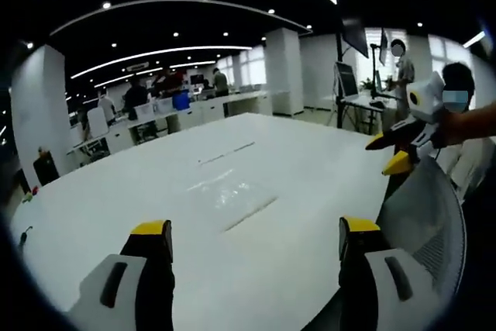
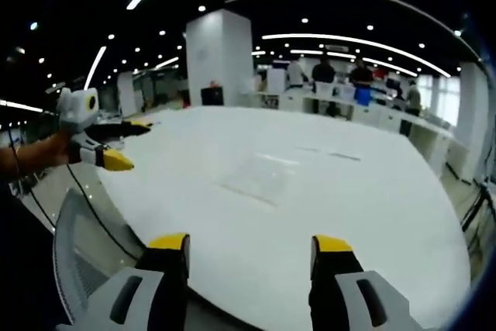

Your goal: Open the resealable bag by pulling the two sides of the seal apart until the entire bag opening is separated and visibly accessible.

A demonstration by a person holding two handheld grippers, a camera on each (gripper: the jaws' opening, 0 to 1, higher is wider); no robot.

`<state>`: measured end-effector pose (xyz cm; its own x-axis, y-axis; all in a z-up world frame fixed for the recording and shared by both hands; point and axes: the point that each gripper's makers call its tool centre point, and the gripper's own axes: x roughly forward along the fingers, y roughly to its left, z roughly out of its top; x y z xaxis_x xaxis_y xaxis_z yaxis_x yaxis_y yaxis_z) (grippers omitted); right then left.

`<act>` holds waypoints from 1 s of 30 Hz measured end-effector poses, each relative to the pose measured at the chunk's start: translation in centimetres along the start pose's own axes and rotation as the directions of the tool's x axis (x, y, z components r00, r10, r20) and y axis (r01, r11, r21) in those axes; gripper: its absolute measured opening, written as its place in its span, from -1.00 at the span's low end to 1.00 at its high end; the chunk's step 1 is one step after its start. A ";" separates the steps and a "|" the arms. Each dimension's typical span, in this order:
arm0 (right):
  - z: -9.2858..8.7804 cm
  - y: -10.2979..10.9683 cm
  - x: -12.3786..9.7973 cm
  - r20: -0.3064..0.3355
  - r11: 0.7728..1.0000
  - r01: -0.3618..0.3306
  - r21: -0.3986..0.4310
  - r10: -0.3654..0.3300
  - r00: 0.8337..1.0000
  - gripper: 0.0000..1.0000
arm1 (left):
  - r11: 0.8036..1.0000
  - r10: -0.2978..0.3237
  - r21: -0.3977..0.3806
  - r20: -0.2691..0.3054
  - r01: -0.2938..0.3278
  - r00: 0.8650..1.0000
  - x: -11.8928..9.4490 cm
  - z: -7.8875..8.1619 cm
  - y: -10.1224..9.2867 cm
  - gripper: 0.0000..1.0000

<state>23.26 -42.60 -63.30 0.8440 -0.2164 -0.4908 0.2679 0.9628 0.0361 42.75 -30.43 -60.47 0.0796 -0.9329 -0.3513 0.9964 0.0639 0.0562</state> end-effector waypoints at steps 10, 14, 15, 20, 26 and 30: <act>-0.4 0.0 -1.0 0.009 1.000 0.004 0.021 -0.004 1.000 0.24 | 0.999 0.000 -0.041 -0.018 -0.001 1.000 -0.8 -1.3 -1.0 0.76; -0.4 0.4 -1.0 0.012 1.000 0.001 0.025 -0.001 1.000 0.24 | 0.999 0.006 -0.052 -0.019 -0.007 1.000 -1.1 -1.5 -1.1 0.76; -0.4 0.5 -1.0 0.014 1.000 -0.002 0.026 0.002 1.000 0.24 | 0.999 0.006 -0.054 -0.020 -0.007 1.000 -1.2 -1.6 -1.1 0.76; -0.3 0.7 -1.1 0.017 1.000 -0.009 0.026 0.009 1.000 0.23 | 0.998 0.009 -0.059 -0.028 -0.010 1.000 -1.3 -1.9 -1.3 0.77; -0.3 0.8 -1.1 0.022 0.999 -0.013 0.037 0.012 1.000 0.23 | 0.998 0.007 -0.056 -0.033 -0.009 0.999 -1.5 -2.0 -1.8 0.77; -0.3 0.7 -1.3 0.027 0.999 -0.008 0.048 0.007 1.000 0.23 | 0.998 0.003 -0.056 -0.043 -0.005 0.999 -1.4 -2.4 -2.1 0.78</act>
<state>22.15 -41.59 -62.91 0.8578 -0.2143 -0.4671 0.2834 0.9555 0.0821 40.66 -28.44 -62.30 0.0839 -0.9167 -0.3906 0.9960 0.0888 0.0056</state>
